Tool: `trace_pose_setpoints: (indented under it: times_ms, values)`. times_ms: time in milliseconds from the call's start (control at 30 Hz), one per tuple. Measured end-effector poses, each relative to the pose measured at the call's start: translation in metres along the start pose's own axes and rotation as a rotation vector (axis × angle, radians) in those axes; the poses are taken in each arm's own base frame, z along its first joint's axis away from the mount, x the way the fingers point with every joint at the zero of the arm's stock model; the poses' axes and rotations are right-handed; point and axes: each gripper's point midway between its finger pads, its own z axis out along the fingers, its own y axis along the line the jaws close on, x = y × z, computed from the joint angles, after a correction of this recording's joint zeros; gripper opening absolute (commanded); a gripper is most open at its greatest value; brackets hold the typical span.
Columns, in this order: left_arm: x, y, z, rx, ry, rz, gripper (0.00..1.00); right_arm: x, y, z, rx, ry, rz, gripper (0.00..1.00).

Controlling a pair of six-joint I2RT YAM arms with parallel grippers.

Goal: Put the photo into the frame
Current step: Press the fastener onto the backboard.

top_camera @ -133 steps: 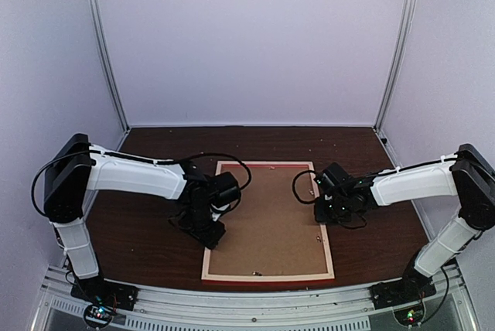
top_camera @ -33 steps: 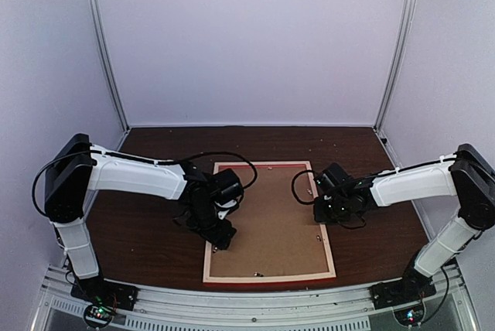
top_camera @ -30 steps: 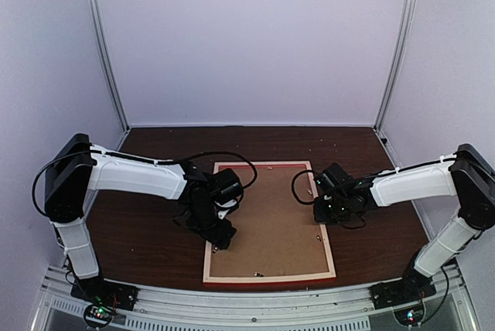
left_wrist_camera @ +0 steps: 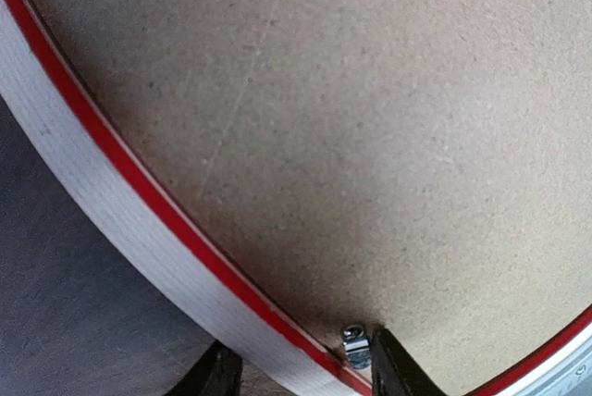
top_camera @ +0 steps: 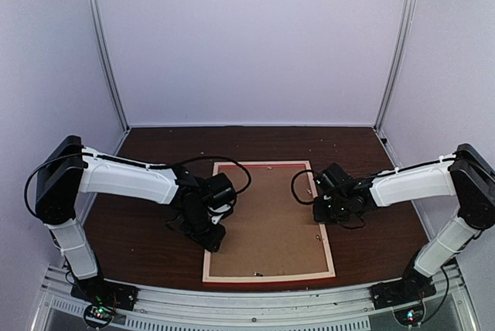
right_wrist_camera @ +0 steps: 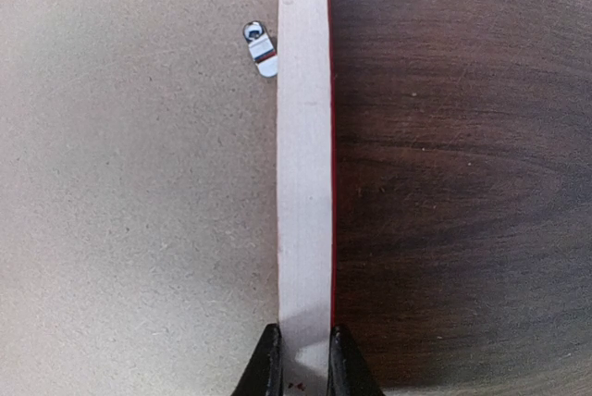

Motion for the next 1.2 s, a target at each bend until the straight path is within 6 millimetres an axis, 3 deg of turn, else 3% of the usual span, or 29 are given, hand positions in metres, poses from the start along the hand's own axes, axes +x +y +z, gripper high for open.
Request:
trace_pose_setpoints:
  times_ms: [900,967,1100,1200]
  values:
    - [0.004,0.004,-0.002,0.009,-0.005,-0.034,0.27,0.000,0.000,0.000,0.001,-0.003,0.003,0.00]
    - [0.003,0.005,-0.003,0.009,-0.007,-0.038,0.34,0.000,0.000,0.000,0.000,-0.004,0.006,0.00]
    - [-0.003,0.007,-0.008,0.022,-0.033,-0.031,0.60,-0.001,0.001,0.000,-0.001,-0.004,0.013,0.00]
    - [-0.008,0.007,-0.016,0.038,-0.061,-0.024,0.69,-0.001,0.001,0.000,-0.001,-0.005,0.014,0.00]
